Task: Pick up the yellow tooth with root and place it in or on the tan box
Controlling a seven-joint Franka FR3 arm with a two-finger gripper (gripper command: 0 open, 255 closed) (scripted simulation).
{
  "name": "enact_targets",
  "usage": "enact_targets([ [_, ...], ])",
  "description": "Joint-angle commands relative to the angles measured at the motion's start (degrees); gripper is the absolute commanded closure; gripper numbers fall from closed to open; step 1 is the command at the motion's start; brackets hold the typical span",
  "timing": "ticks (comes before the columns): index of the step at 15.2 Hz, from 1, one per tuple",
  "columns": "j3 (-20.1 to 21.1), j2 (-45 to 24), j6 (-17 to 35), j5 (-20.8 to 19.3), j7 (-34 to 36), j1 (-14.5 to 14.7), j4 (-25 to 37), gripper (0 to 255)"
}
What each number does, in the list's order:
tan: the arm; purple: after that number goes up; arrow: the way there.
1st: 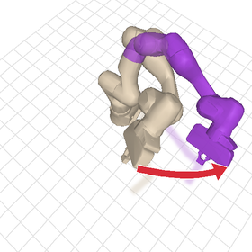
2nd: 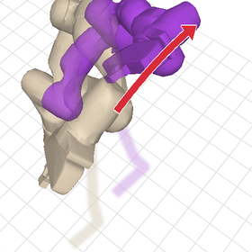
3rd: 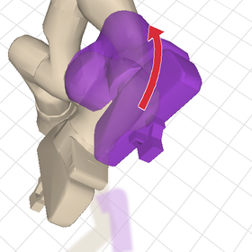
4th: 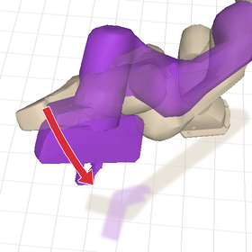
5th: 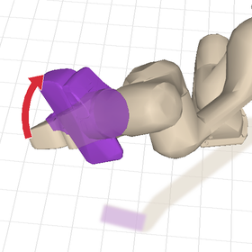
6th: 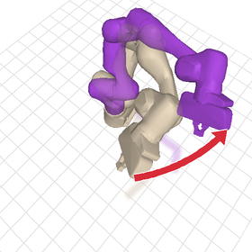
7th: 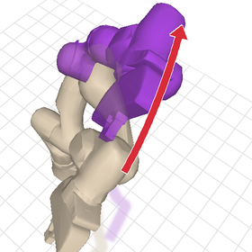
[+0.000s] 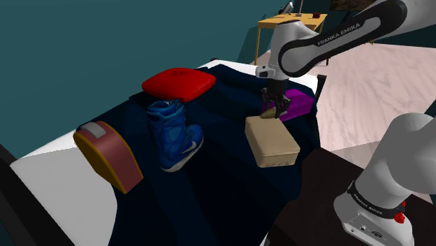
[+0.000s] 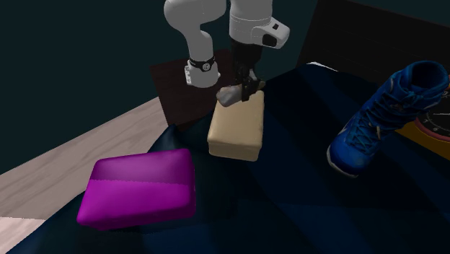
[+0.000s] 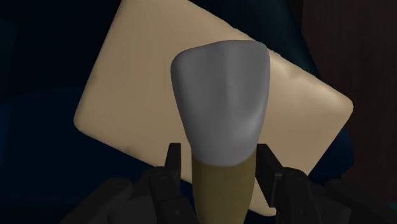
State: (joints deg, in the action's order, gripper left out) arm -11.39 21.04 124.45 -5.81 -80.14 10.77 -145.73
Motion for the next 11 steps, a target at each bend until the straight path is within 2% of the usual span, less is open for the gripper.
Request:
enact_targets([
  [1,-0.1,-0.7,1.9,0.0,0.1,0.0,-1.2,255],
  [11,-0.7,-5.7,10.4,0.3,-0.3,0.2,-4.7,255],
])
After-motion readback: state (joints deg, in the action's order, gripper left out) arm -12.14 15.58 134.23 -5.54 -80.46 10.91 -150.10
